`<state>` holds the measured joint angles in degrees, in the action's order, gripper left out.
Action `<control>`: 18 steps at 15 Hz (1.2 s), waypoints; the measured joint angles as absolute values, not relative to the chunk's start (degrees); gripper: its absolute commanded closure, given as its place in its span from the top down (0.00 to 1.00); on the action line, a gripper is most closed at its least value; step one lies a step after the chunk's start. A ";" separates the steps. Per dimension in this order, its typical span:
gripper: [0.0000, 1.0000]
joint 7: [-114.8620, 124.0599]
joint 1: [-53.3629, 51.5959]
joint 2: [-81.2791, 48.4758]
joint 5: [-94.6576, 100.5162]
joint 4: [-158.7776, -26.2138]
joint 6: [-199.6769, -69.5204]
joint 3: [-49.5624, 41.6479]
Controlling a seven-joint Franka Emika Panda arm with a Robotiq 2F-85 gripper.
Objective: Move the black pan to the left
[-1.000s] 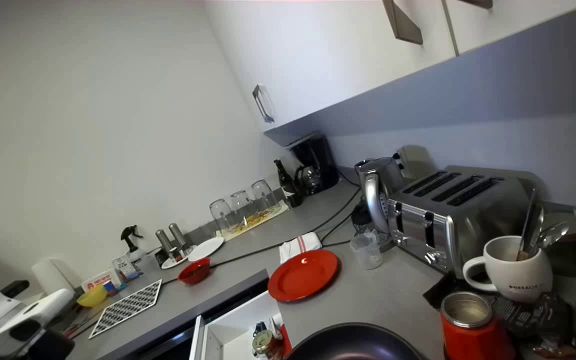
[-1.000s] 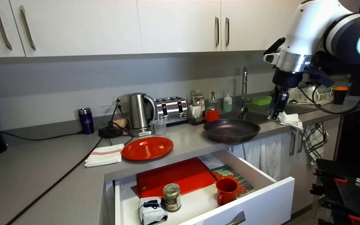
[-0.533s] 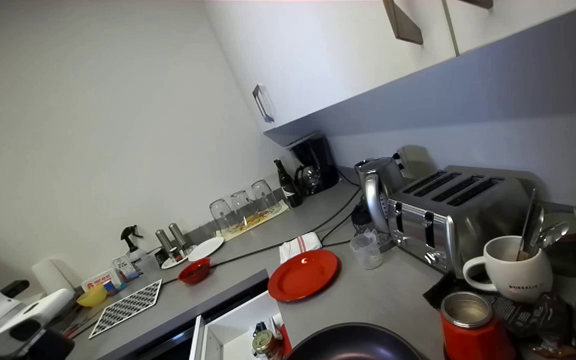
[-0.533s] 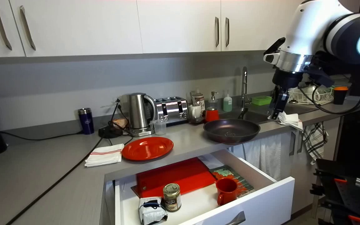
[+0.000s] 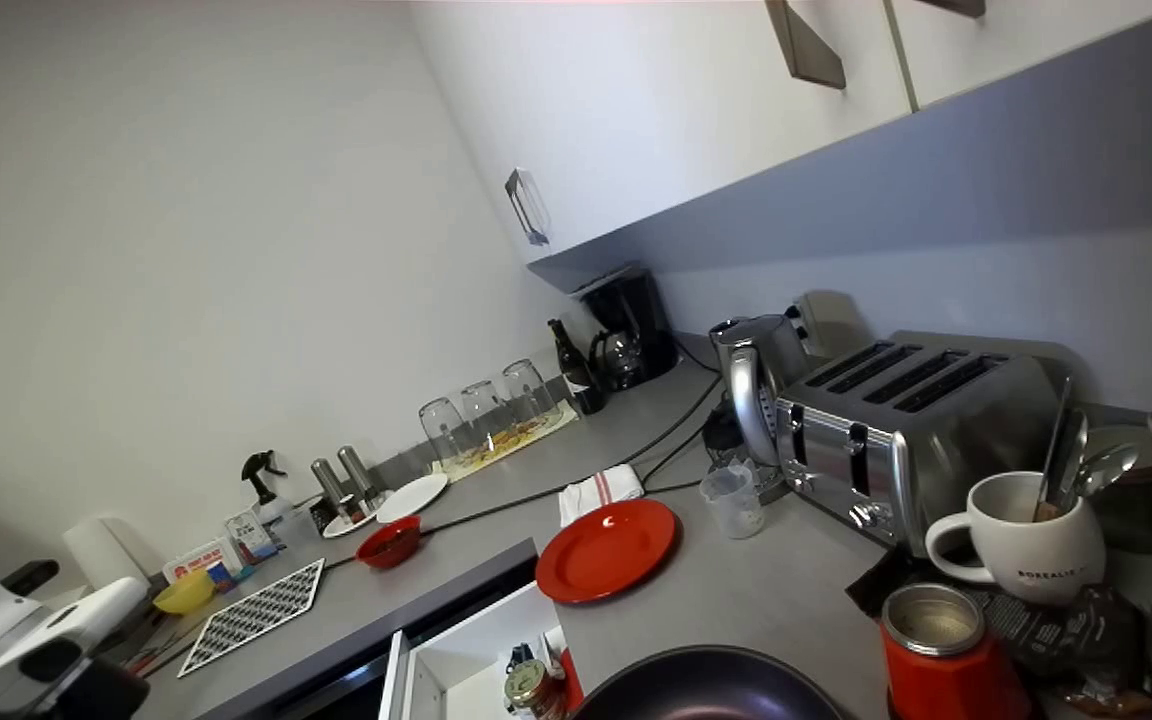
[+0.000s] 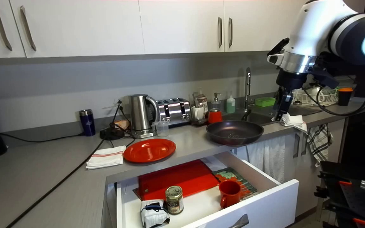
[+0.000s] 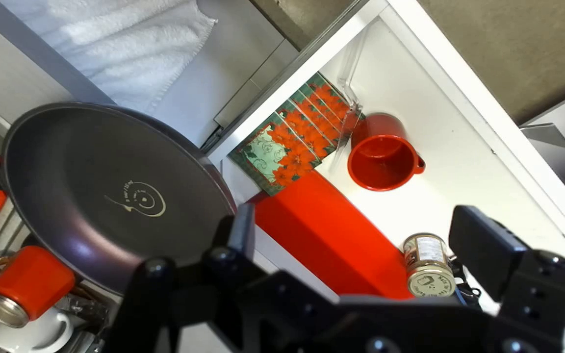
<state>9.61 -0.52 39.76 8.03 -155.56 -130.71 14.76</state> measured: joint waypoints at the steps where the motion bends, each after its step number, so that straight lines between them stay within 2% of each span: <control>1: 1.00 9.61 -0.52 39.76 8.03 -155.56 -130.71 14.75; 9: 1.00 7.78 -0.54 39.04 9.92 -156.39 -130.78 12.80; 18: 1.00 -1.99 4.55 37.24 19.92 -158.20 -135.33 3.47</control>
